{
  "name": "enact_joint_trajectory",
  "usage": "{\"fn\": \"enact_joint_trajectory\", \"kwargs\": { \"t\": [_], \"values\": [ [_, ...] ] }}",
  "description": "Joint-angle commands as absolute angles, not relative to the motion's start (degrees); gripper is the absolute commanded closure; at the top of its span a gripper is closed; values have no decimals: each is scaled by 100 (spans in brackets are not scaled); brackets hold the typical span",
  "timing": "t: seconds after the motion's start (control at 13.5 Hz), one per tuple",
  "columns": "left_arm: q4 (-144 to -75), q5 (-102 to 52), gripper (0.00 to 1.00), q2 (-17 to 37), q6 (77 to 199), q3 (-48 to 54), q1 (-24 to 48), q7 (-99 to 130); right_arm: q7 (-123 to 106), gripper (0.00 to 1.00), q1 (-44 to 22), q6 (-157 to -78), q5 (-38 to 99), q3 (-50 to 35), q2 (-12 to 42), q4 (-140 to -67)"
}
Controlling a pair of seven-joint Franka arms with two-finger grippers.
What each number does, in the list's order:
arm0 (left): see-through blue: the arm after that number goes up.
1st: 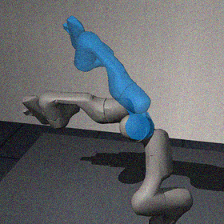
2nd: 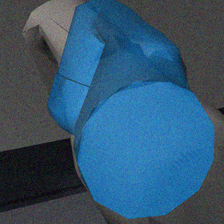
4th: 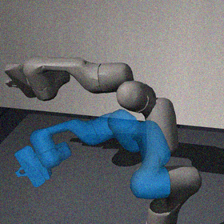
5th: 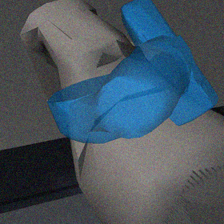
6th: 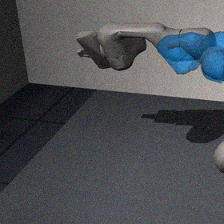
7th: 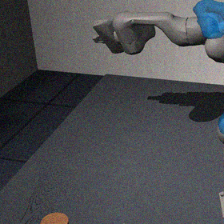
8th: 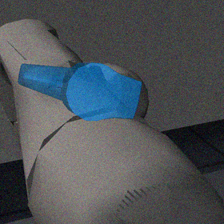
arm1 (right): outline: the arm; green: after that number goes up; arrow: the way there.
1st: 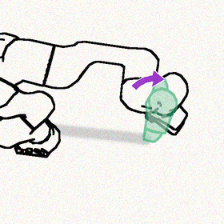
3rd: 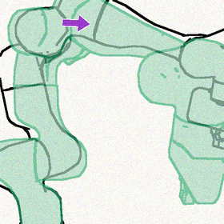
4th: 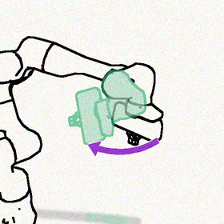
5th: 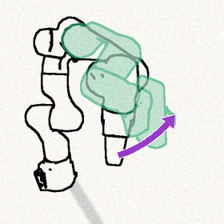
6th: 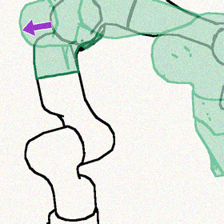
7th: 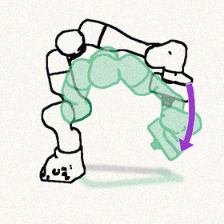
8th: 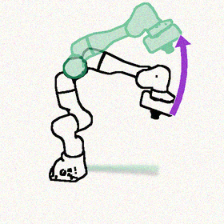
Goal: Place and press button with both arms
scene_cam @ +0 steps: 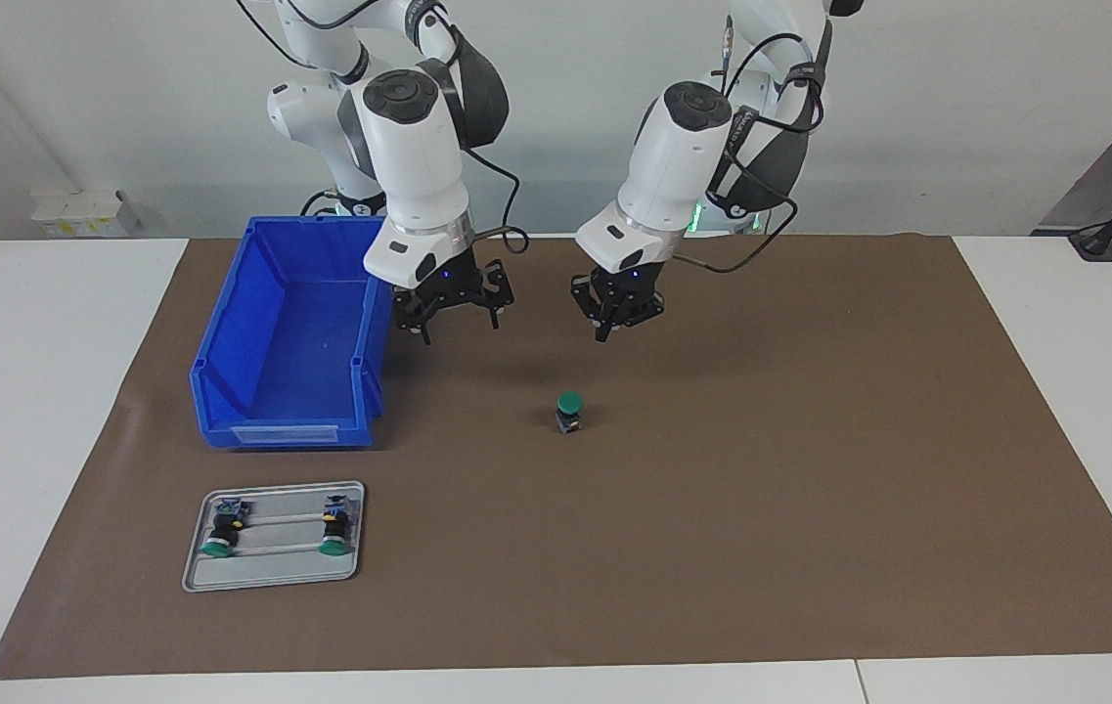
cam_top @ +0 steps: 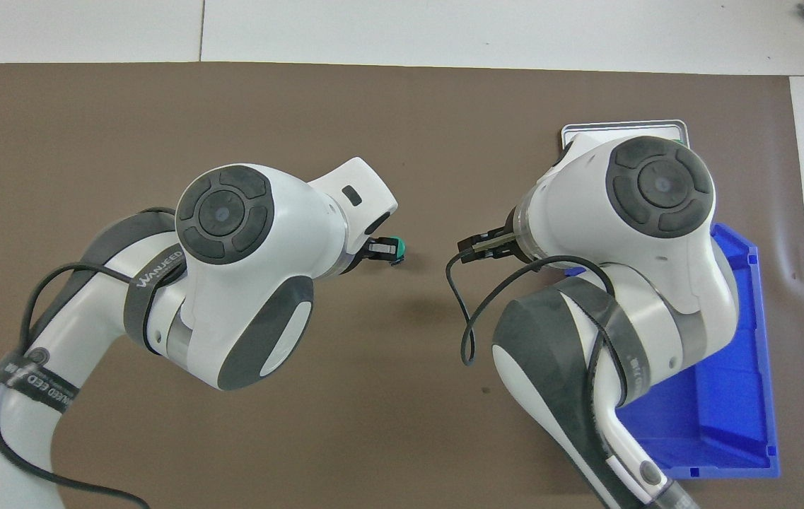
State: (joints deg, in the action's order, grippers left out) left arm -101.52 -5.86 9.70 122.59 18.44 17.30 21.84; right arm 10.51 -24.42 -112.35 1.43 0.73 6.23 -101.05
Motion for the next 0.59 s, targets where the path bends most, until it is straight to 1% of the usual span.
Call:
{"fn": "enact_joint_trajectory", "kwargs": {
  "t": [0.0,0.15,0.37,0.52],
  "values": [
    [-10222,-448,100,1221,12708,1775,1854,2364,740,0,-2391,-11444,316,97,483,-10388],
    [-10213,-352,100,1458,12936,1767,1960,2443,598,0,-2286,-11338,316,105,431,-10380],
    [-10108,96,100,1932,13332,1767,2161,2785,598,0,-1961,-11119,316,105,229,-10362],
    [-10037,272,100,2091,13429,1767,2180,2839,571,0,-1820,-11048,316,105,158,-10354]
  ]
}}
